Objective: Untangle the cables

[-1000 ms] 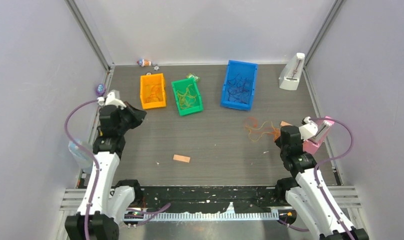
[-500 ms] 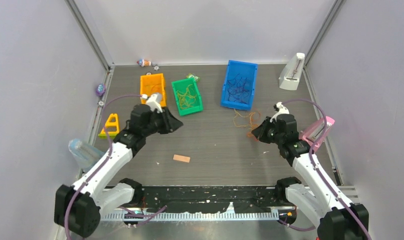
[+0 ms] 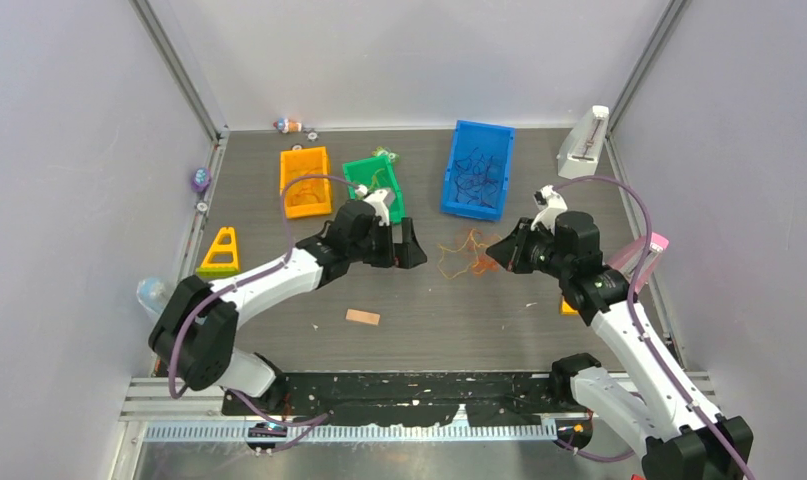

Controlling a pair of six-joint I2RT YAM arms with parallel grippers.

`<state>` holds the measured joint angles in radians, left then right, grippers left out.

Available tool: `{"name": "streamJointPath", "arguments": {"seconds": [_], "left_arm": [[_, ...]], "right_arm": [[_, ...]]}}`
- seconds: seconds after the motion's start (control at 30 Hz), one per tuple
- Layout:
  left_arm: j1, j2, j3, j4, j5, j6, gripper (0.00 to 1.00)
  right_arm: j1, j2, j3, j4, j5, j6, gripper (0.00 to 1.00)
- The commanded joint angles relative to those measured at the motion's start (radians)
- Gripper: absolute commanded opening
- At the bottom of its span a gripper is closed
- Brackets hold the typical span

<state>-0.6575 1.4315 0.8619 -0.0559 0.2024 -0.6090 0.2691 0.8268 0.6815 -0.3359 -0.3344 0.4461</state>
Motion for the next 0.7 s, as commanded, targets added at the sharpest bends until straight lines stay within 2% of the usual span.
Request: {"name": "streamJointPath", "arguments": {"seconds": [0.0,0.1,0.27,0.67], "left_arm": [[-0.002,0.066,0.051,0.153,0.054,-0.044,0.97],[-0.010,0.113,0.071,0.184,0.092,-0.027,0.92],[-0.053,0.194,0.159,0.098,0.068,0.091,0.85],[-0.170,0.278,0.263,0.030,-0.052,0.288,0.87]], "right_arm": [[0.011,-0.020,0.101,-0.047,-0.063,-0.041,0.05],[0.012,-0.019,0.144,-0.090,-0.068,-0.057,0.05],[0.011,-0.015,0.155,-0.094,-0.086,-0.049,0.05],[0.012,-0.007,0.193,-0.104,-0.113,-0.038,0.05]]}}
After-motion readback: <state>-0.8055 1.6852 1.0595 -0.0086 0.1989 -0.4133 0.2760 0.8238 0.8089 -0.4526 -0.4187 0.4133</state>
